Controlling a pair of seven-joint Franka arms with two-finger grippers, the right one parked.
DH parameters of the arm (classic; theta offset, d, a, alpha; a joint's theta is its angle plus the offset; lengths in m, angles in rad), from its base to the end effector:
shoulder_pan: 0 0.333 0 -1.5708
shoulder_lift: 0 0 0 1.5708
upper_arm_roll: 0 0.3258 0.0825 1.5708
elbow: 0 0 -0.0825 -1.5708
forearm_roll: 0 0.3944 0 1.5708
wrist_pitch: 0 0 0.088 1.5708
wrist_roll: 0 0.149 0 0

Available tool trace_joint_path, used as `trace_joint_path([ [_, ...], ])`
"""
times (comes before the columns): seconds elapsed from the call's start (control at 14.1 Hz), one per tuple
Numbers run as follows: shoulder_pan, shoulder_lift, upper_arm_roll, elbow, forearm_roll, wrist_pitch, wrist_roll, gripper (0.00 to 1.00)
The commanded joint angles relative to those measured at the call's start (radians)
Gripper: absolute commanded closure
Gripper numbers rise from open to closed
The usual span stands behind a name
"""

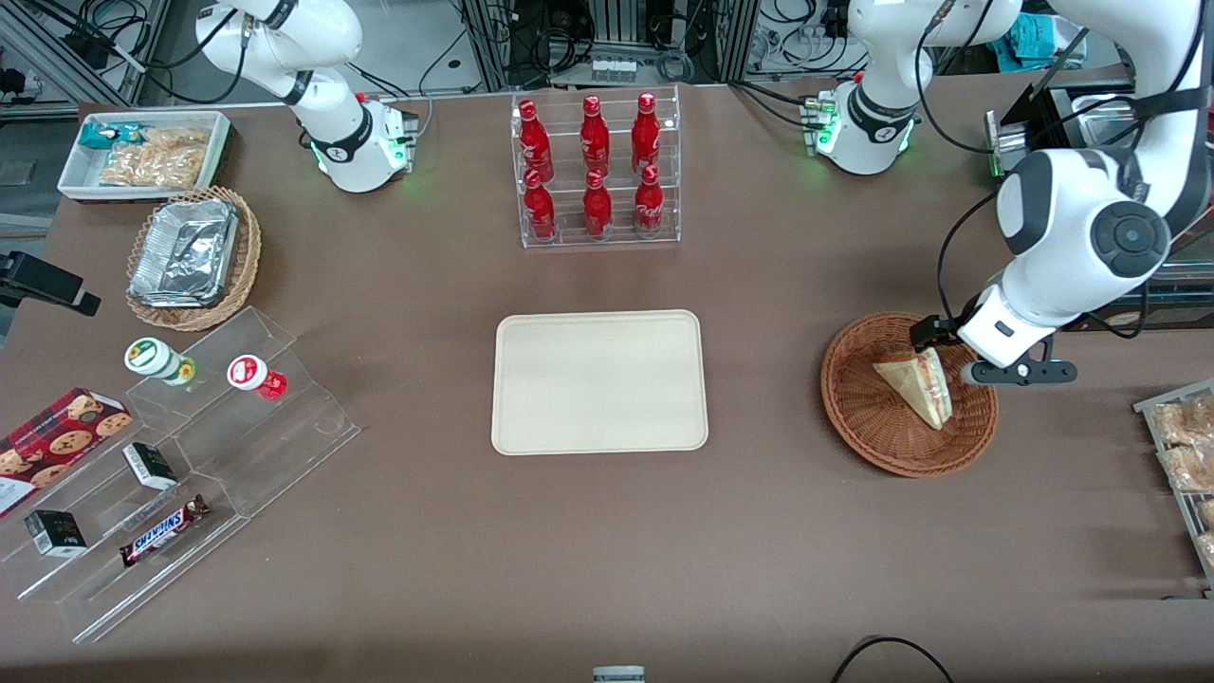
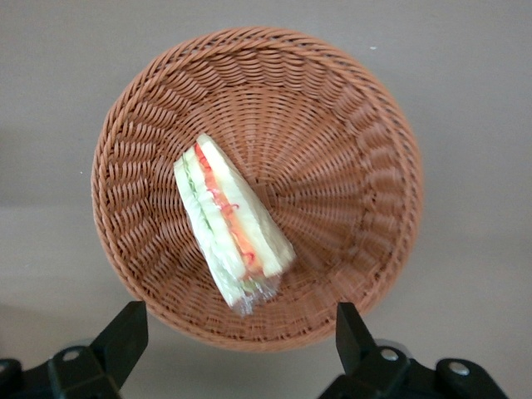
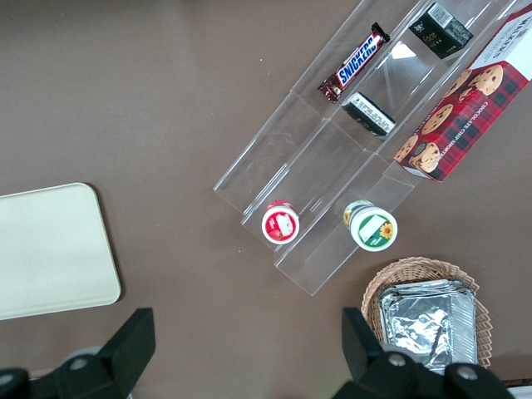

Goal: Place sandwich from basket to tray
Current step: 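Move the left gripper over the wicker basket and lower toward the sandwich, then close the left gripper on the wrapped sandwich in the basket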

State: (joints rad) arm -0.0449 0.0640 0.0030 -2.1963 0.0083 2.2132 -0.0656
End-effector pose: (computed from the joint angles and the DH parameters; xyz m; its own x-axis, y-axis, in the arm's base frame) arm 0.5404 -0.0221 0.3126 0.9987 0.0188 -0.0466 0.0183 -0.9998 -0.0097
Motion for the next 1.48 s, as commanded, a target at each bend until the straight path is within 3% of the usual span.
trace_joint_path([
  [0.0, -0.004, -0.018, 0.006, -0.063, 0.002, 0.065, -0.156, 0.0],
  [0.57, -0.007, 0.098, 0.006, -0.065, -0.007, 0.239, -0.84, 0.0],
  [0.99, -0.006, 0.184, 0.006, -0.063, -0.007, 0.214, -0.866, 0.01],
  [1.06, -0.006, 0.189, 0.006, -0.063, -0.007, 0.209, -0.869, 0.24],
  [1.13, -0.007, 0.183, 0.006, -0.062, -0.005, 0.206, -0.863, 0.63],
  [1.2, -0.007, 0.175, 0.006, -0.054, -0.005, 0.182, -0.856, 0.85],
  [1.27, -0.009, 0.165, 0.005, -0.039, -0.004, 0.142, -0.85, 0.91],
  [1.41, -0.016, 0.158, 0.002, 0.036, 0.001, 0.036, -0.849, 0.95],
])
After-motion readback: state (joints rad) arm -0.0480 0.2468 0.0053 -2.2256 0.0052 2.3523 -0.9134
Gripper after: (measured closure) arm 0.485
